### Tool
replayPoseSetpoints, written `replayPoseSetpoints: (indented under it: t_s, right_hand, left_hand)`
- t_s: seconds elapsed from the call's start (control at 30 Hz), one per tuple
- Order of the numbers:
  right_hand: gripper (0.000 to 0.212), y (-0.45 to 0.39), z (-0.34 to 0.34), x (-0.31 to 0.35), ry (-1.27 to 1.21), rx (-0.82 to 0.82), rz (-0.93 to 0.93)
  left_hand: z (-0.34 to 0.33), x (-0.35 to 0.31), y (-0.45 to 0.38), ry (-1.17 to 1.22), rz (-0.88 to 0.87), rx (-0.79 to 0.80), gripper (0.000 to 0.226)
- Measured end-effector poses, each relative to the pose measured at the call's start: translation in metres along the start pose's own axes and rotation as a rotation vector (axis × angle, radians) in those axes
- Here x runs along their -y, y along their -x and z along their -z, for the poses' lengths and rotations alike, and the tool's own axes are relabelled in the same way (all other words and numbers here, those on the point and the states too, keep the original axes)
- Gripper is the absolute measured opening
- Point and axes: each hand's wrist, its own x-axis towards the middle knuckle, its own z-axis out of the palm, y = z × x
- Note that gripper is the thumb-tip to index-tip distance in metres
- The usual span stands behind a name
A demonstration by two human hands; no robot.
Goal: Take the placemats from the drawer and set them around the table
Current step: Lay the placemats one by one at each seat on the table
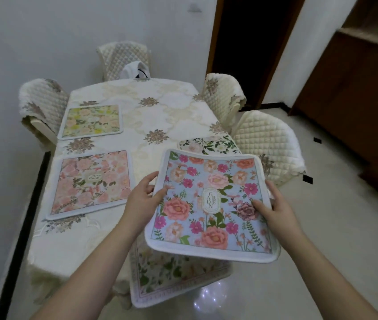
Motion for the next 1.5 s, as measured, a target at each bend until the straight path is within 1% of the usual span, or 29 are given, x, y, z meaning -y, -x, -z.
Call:
replayPoseSetpoints:
  t_s: [0.1,0.2,0.37,0.6,0.73,0.87,1.03,1.2,1.3,1.43,1.5]
  right_hand:
    - [0.055,0.008,0.032,0.009,-0.061,-0.080,0.009]
    - [0.057,0.015,0.071,0.017,-0.114,-0.138,-0.017]
    - [0.058,0.031,0.142,0.021,-0.145,-0.184,-0.067]
    - [0.065,0.069,0.275,0.000,-0.157,-0.272,-0.123]
    - [0.062,0.087,0.341,-0.015,-0.186,-0.347,-0.093]
    - [0.062,0.097,0.396,-0.028,-0.200,-0.403,-0.104]
    - [0.061,0.097,0.445,-0.033,-0.216,-0.432,-0.105]
    - [0.059,0.081,0.479,-0.025,-0.235,-0.451,-0.112]
    - [0.054,0.059,0.499,-0.019,-0.251,-0.437,-0.133]
    - [0.053,0.017,0.521,-0.010,-0.250,-0.424,-0.138]
    - [0.053,-0.004,0.530,-0.002,-0.267,-0.400,-0.137]
  left_hand:
    - [-0.023,-0.033,-0.011,-0.017,-0.030,0.044,0.052]
    - [-0.052,-0.067,-0.013,-0.046,-0.078,0.092,0.051]
    - [-0.113,-0.114,-0.001,-0.080,-0.151,0.162,0.050]
    - [-0.232,-0.177,0.043,-0.042,-0.176,0.275,0.048]
    - [-0.301,-0.206,0.059,-0.037,-0.186,0.343,0.045]
    - [-0.358,-0.229,0.071,-0.011,-0.181,0.408,0.047]
    - [-0.409,-0.248,0.073,-0.046,-0.176,0.427,0.048]
    - [-0.450,-0.269,0.053,-0.082,-0.178,0.440,0.049]
    - [-0.470,-0.284,0.032,-0.070,-0.190,0.418,0.042]
    - [-0.490,-0.304,-0.010,-0.047,-0.230,0.430,0.043]
    - [-0.498,-0.314,-0.028,-0.025,-0.236,0.429,0.039]
